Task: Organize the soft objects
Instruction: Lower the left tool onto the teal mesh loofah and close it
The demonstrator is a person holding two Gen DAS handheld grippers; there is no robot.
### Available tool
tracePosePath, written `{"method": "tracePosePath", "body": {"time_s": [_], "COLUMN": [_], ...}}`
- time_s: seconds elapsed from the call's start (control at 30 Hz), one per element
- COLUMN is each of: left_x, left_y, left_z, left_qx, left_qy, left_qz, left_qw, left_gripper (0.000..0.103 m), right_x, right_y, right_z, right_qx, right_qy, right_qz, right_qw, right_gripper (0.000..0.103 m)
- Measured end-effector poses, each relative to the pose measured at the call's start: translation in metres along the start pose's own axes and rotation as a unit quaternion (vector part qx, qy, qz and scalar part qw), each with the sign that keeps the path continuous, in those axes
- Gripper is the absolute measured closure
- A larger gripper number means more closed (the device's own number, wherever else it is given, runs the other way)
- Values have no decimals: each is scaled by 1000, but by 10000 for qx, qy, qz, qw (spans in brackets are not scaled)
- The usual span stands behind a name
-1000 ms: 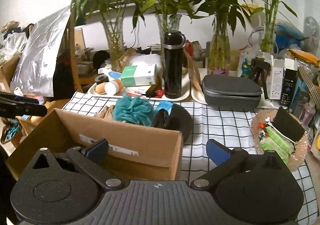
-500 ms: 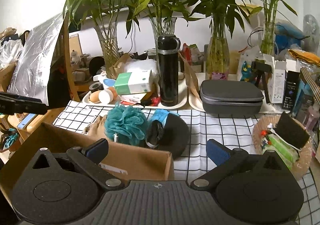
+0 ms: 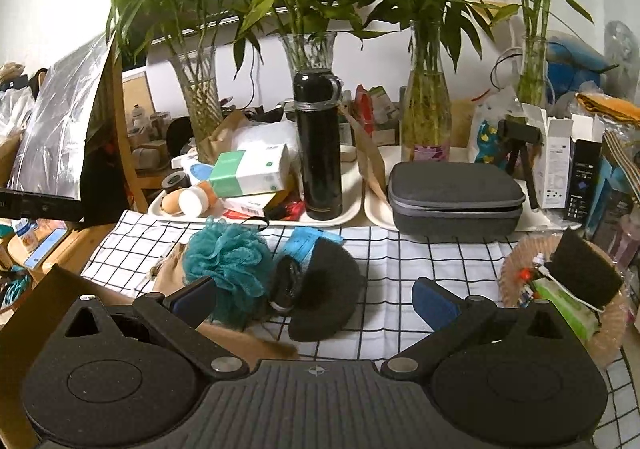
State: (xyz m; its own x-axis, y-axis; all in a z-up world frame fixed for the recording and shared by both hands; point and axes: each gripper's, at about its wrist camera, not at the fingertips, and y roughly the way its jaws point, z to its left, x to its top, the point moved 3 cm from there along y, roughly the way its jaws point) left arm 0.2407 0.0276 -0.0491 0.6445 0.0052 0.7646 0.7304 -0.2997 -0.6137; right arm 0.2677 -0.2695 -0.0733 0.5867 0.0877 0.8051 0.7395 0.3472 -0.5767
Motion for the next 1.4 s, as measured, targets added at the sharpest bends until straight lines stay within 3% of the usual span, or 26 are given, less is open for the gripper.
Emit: {"method": "tracePosePath", "body": {"time_s": [0.63,0.83,1.07,1.3,1.4], "left_x": [7,8,0,-10,-16], "left_y": [12,29,70,124,144], "left_z": [17,38,49,53,49], "left_qx": [-50,-163,-581,-1544,-1576], "left_qy": [22,-200,-428,-756,-711], "left_qz": [-170,-210,140,849,1118], "left_qw": [9998,9994,9973,9815,9786], "left_gripper": [40,40,40,40,29], "right_x": [7,13,16,17,19], "right_y": [15,24,37,52,60], "right_z": [-10,-18,-30,-34,-35], "right_qx": [46,92,104,146,149], "right_qy": [-10,22,94,22,-38], "right_qz": [111,182,331,478,549], "right_qw": [9999,9998,9994,9987,9984], "right_gripper": [0,0,0,0,0]}}
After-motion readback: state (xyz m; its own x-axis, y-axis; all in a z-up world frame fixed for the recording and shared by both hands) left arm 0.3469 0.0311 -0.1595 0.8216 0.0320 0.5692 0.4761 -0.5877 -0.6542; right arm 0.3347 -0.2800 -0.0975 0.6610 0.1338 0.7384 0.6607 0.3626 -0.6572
